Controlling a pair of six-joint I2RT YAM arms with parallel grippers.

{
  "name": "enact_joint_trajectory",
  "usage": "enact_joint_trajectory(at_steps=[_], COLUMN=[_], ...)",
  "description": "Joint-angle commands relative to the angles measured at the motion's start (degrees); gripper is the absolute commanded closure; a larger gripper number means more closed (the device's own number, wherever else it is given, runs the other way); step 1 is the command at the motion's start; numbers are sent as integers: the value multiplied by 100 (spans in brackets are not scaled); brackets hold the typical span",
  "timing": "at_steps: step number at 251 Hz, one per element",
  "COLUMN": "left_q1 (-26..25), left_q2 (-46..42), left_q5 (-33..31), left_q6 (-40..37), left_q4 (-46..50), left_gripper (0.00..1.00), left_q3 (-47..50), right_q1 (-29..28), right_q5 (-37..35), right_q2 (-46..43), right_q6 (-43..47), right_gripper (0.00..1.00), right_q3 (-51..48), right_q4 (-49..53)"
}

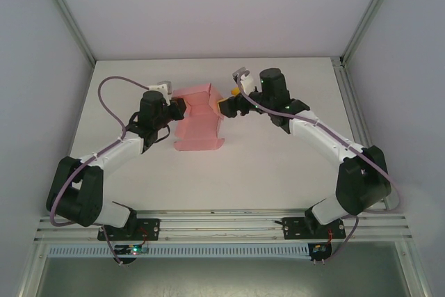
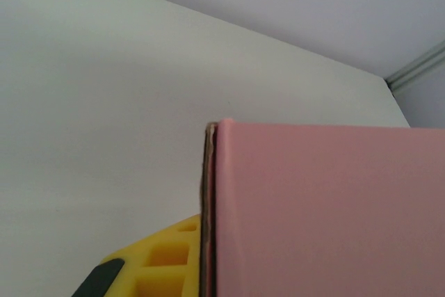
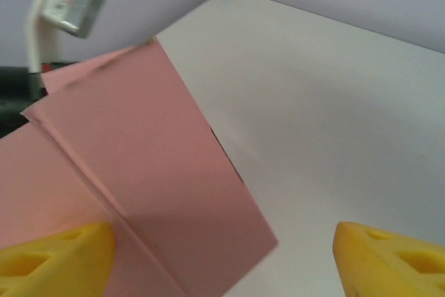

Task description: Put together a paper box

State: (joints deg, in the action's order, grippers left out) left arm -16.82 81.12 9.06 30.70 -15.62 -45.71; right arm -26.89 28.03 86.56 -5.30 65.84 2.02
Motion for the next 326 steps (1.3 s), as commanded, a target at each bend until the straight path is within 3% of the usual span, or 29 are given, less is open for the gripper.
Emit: enact_joint_trajectory(at_steps=[1,23,60,88,163,201,236,260,283,317,326], left_q1=[-37,-40,-35,-34,-41,-40,-35,-40,-40,-31,-28], left_q2=[-108,-188,-153,-64,77,176,250,271,280,247,228], left_q5=[-731,-1054,-944,-716,-649,-612,-683,-627,-526,-429,-421], left_q6=[531,693,693,697,778,735,672,699,832,1056,1102], left_q4=[-498,-625,-1025,-1189,-1361,-1345,-1209,-1287,-1550,-1773,-1853], left_gripper=[100,100,100,100,100,100,100,100,100,100,100], left_q3=[142,208,214,168,98,42,-26,4,73,70,78], right_q1=[27,238,354,273,182,161,178,161,160,202,239], right_q5=[-1270,-1465,-369,385,1250,1085,1032,900,956,1291,1487], right_q2=[-325,-824,-1217,-926,-22,43,-91,-217,-181,-114,-105], right_q6=[-897,-1565,-2215,-2494,-3555,-3517,-3282,-3196,-3296,-3755,-4009], right_gripper=[14,11,12,19,30,37,33,39,48,84,89], right_q3=[-204,-812,-1559,-1403,-1294,-1307,-1319,-1320,-1348,-1516,-1584], right_q4=[212,-248,-1476,-1791,-3336,-3250,-2858,-2630,-2680,-3324,-3710])
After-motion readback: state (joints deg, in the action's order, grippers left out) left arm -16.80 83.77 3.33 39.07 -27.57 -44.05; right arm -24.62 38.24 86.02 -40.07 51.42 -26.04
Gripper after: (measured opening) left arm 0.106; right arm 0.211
